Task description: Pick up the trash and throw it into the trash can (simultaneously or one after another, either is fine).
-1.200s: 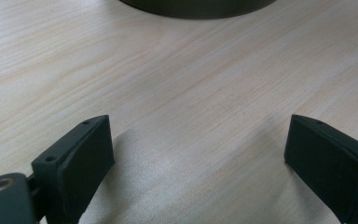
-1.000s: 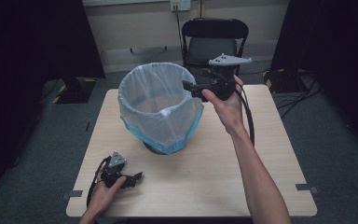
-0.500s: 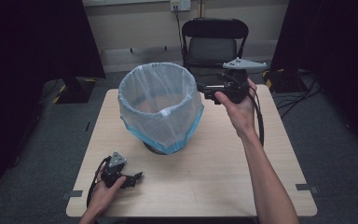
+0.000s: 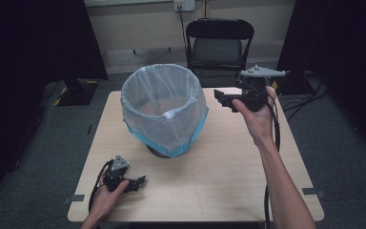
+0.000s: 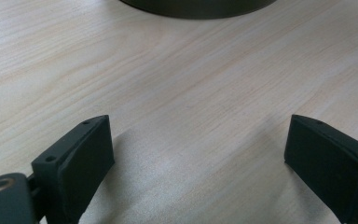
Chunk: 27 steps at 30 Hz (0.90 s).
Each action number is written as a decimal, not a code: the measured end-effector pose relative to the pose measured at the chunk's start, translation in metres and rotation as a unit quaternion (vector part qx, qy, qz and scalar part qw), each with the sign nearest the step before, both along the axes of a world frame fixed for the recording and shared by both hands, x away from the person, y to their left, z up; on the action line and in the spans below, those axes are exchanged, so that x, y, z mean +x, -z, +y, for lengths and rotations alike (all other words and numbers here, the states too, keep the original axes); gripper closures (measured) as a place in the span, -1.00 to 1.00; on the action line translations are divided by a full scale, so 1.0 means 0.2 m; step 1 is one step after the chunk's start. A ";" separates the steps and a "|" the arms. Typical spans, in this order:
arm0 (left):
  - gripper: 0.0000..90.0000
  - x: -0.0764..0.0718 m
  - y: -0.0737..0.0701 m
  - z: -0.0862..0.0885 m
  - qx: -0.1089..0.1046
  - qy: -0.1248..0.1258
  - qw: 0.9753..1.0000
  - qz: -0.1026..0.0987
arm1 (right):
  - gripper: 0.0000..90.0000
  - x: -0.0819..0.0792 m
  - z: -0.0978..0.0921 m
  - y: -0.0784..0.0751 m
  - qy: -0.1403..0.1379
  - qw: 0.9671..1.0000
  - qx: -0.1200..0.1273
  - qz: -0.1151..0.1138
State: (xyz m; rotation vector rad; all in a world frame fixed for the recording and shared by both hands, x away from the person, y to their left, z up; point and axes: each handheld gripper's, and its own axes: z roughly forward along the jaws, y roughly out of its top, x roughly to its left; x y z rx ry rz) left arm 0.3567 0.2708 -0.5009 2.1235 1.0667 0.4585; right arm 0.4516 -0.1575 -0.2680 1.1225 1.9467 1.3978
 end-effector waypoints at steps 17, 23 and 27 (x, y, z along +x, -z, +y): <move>-0.83 0.00 0.00 0.00 0.001 0.001 1.000 0.000 | -0.66 -0.08 -0.12 0.17 0.014 0.999 0.003 0.029; -0.83 0.00 0.00 0.00 0.001 0.001 1.000 0.000 | -0.66 -0.11 -0.17 0.23 0.027 0.999 0.000 0.036; -0.83 0.00 0.00 0.00 0.001 0.001 1.000 -0.001 | -0.66 -0.13 -0.21 0.27 0.036 0.999 -0.006 0.038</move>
